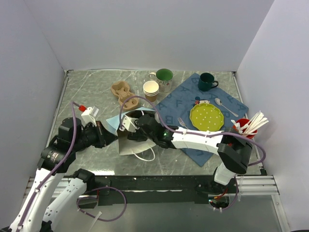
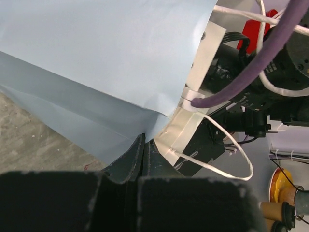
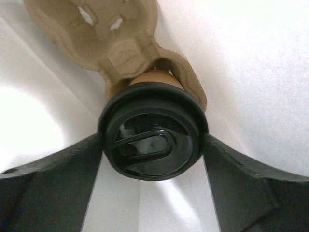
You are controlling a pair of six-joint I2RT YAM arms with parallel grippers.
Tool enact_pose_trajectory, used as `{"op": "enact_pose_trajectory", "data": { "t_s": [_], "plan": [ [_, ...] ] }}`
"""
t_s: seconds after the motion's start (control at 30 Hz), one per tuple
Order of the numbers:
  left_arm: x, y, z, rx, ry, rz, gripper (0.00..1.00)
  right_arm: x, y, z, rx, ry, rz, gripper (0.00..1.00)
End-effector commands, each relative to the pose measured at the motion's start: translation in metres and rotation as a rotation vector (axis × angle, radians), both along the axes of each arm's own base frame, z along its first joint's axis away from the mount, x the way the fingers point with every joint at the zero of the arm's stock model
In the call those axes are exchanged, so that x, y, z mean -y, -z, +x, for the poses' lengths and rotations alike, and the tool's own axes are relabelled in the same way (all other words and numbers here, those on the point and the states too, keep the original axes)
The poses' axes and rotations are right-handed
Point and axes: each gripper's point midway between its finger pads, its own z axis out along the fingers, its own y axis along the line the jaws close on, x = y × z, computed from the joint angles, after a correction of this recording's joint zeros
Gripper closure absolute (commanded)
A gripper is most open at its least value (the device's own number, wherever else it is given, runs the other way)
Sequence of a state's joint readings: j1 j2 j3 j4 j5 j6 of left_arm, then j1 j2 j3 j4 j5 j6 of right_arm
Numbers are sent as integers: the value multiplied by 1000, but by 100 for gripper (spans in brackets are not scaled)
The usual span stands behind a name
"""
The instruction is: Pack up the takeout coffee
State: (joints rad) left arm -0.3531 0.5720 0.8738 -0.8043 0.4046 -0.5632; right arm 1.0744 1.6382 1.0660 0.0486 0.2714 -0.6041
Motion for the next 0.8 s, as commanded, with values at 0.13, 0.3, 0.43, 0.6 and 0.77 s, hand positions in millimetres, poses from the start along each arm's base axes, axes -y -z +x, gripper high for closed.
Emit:
{"op": "enact_pose_trajectory", "data": {
  "t_s": [0.13,0.3,0.43,0.6,0.77],
  "plan": [
    [8,-10,-2,16,57,-20,99,19,-33,3,2,59,82,4],
    [9,-12,1,20,55,-22,99,29,-39,2,-26,77,73,5],
    [11,-12,4,20,52,-34,99,38,-38,-2,-47,82,54,3],
    [13,-12,8,13,52,-35,99,43,-44,-6,-47,74,49,0],
    [16,-11,12,4,56,-42,99,43,-48,-10,-64,49,43,4]
  ]
}}
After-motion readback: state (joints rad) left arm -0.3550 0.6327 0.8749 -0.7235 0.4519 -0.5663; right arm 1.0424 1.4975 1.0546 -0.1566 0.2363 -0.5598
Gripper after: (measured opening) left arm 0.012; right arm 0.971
